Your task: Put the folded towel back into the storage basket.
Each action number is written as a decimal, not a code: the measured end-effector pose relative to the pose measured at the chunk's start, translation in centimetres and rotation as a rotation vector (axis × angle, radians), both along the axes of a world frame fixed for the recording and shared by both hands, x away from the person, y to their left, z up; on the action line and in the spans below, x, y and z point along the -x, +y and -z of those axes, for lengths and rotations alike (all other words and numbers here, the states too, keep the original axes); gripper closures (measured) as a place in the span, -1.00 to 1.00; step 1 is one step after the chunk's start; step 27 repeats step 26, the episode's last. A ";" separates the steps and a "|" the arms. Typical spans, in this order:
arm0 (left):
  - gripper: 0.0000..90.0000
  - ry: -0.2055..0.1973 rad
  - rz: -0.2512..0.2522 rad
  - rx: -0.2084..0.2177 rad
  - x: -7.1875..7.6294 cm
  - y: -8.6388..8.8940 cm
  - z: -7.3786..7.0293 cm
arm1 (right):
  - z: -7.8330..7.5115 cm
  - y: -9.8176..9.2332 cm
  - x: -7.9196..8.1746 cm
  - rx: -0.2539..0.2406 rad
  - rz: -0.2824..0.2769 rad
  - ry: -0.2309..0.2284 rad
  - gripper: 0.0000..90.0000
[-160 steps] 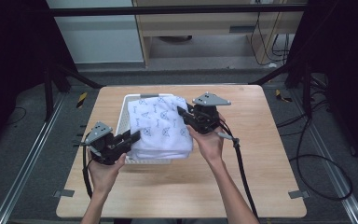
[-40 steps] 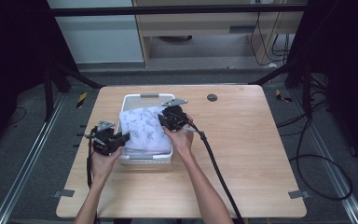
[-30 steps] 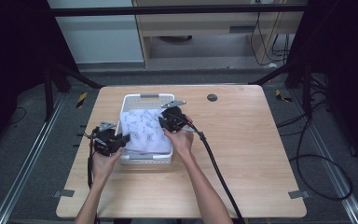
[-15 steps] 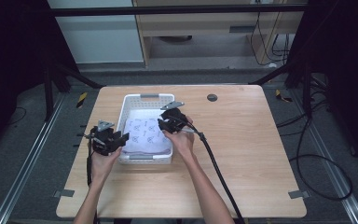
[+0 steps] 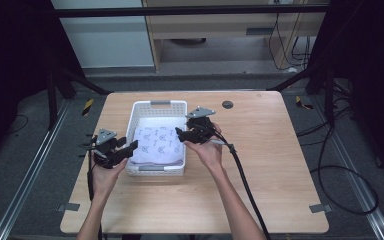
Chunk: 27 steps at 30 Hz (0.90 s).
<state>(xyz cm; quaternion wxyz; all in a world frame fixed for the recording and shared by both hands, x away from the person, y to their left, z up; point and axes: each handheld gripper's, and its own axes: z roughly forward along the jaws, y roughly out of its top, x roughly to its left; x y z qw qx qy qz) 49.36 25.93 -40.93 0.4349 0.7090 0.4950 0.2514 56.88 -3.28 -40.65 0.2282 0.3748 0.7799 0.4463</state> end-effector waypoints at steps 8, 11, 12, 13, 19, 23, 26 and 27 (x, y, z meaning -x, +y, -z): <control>-0.08 -0.024 0.023 -0.039 1.4 0.1 0.1 | -0.1 -4.0 2.5 -0.023 -0.006 -0.002 -0.59; -0.13 -0.032 0.027 -0.041 2.2 0.6 0.2 | 0.0 -6.0 3.7 -0.014 -0.002 -0.006 -0.62; -0.14 -0.032 0.027 -0.041 2.2 0.6 0.2 | 0.0 -6.0 3.7 -0.014 -0.002 -0.006 -0.62; -0.14 -0.034 0.028 -0.042 2.4 0.7 0.3 | 0.1 -6.5 4.0 -0.019 0.001 -0.010 -0.63; -0.19 -0.039 0.054 -0.034 3.3 0.9 0.8 | 1.2 -10.4 6.3 -0.037 0.012 -0.003 -0.66; -0.21 -0.037 0.076 -0.036 3.6 0.5 1.0 | 1.9 -12.0 7.0 -0.029 0.029 0.009 -0.66; -0.26 -0.038 0.096 -0.060 3.9 0.1 1.2 | 2.6 -14.2 7.9 -0.034 0.057 0.029 -0.66; -0.26 -0.038 0.096 -0.060 3.9 0.1 1.2 | 2.6 -14.2 7.9 -0.034 0.057 0.029 -0.66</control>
